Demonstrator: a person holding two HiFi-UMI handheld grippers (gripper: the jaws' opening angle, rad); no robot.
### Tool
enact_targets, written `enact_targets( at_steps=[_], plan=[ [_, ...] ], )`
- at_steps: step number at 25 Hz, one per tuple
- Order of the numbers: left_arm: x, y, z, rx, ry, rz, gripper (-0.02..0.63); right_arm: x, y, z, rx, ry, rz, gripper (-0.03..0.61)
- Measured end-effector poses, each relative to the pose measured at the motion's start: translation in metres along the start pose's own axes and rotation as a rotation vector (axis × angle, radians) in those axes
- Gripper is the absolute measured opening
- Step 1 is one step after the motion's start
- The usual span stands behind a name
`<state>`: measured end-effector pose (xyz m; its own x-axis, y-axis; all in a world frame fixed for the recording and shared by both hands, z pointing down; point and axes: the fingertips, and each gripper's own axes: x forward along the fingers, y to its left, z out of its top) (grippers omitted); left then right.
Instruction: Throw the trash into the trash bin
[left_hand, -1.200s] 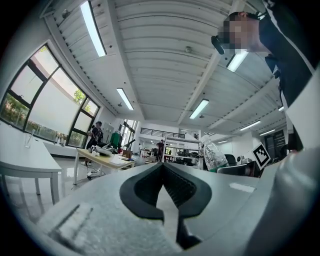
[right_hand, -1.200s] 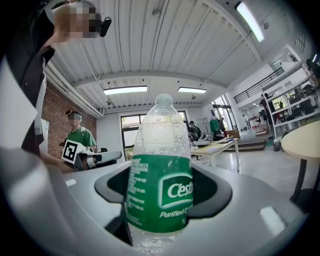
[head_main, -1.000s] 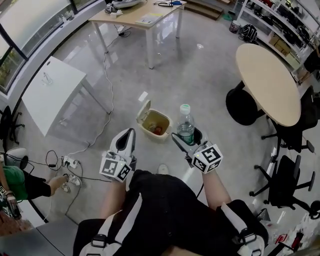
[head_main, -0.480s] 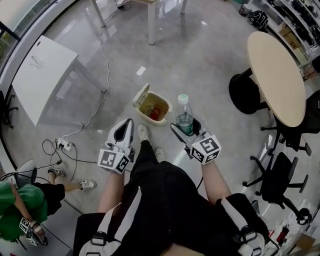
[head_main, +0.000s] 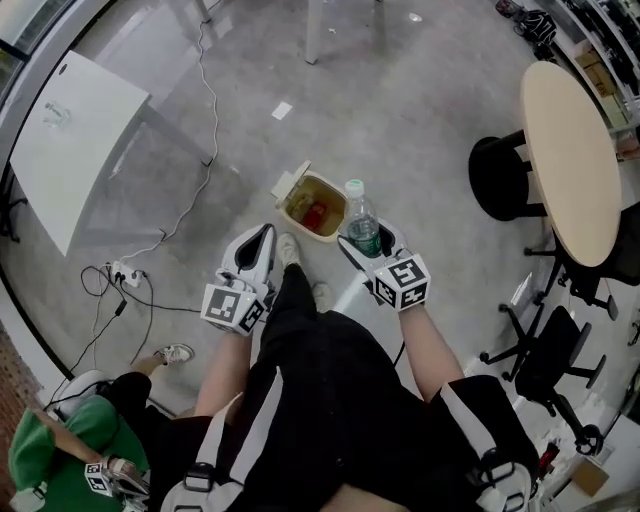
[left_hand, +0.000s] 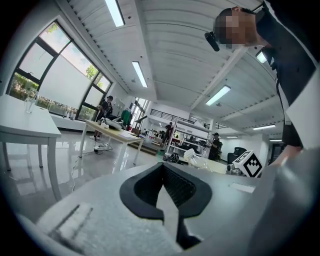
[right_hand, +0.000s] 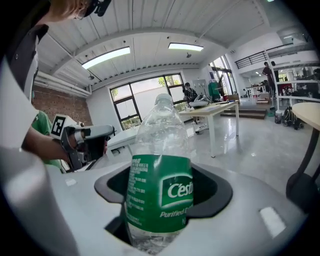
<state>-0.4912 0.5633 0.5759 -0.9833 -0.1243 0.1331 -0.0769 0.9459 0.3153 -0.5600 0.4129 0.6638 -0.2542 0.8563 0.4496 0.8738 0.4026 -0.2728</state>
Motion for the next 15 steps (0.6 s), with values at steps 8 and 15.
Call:
enact_targets(
  at_steps=[8,15],
  plan=[
    [0.032,0.034,-0.035,-0.025,0.105,-0.032,0.002,0.073,-0.027,-0.095,0.017,0.313,-0.034,0.321],
    [0.041,0.054,-0.053,-0.078,0.159,-0.04,0.002,0.118,-0.044,-0.181,0.038,0.626,-0.072,0.322]
  ],
)
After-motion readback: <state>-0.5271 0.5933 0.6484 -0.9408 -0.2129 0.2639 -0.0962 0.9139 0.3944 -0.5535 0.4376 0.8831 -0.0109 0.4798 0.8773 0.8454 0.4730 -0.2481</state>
